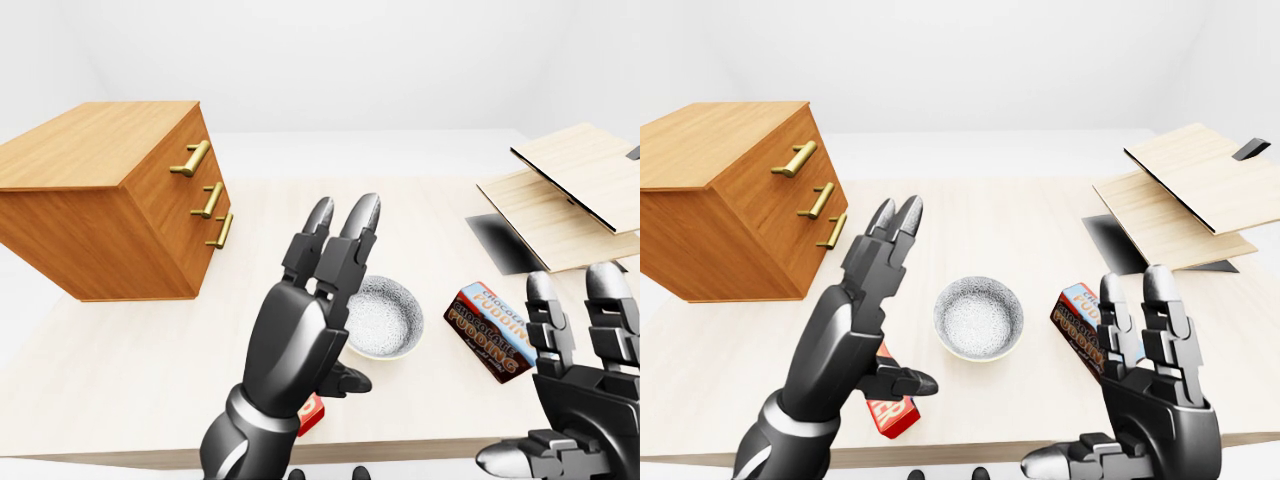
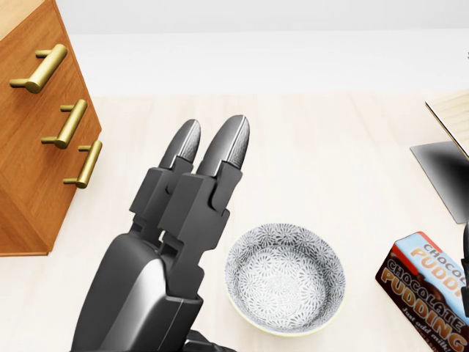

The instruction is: Close the top drawer of the cabinet and put the bowl on top of it.

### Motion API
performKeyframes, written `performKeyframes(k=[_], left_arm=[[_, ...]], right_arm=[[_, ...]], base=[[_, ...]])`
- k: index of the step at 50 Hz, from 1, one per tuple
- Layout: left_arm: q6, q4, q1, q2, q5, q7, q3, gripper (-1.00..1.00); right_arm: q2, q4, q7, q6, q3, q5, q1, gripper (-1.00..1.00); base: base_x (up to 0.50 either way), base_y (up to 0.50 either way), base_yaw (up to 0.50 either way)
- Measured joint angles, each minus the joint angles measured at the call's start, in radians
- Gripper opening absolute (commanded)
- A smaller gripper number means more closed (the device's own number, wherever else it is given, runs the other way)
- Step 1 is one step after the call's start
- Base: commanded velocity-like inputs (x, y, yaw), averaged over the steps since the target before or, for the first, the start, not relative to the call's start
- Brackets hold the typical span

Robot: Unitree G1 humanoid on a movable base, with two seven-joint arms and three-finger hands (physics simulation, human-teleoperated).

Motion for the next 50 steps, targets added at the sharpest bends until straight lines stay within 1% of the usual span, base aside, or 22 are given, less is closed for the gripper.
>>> performKeyframes(k=[12,23,31,40,50], left_arm=[[0.0,0.028,0.017,-0.004,0.083,0.025,-0.059,1.0],[0.0,0.052,0.015,-0.021,0.179,0.044,-0.114,1.0],[0.0,0.082,0.006,-0.037,0.252,0.054,-0.138,1.0],[0.0,0.147,0.007,-0.044,0.342,0.082,-0.156,1.0],[0.0,0.218,0.012,-0.046,0.406,0.097,-0.175,1.0]], right_arm=[[0.019,0.002,0.028,0.0,-0.011,0.005,0.005,1.0],[0.019,0.002,0.042,0.0,-0.021,0.012,0.009,1.0],[0.019,-0.002,0.042,0.0,-0.034,0.021,0.009,1.0],[0.019,-0.005,0.042,0.0,-0.048,0.028,0.012,1.0],[0.019,-0.005,0.042,0.0,-0.061,0.033,0.014,1.0]], base=[[0.0,0.0,0.0],[0.0,0.0,0.0],[0.0,0.0,0.0],[0.0,0.0,0.0],[0.0,0.0,0.0]])
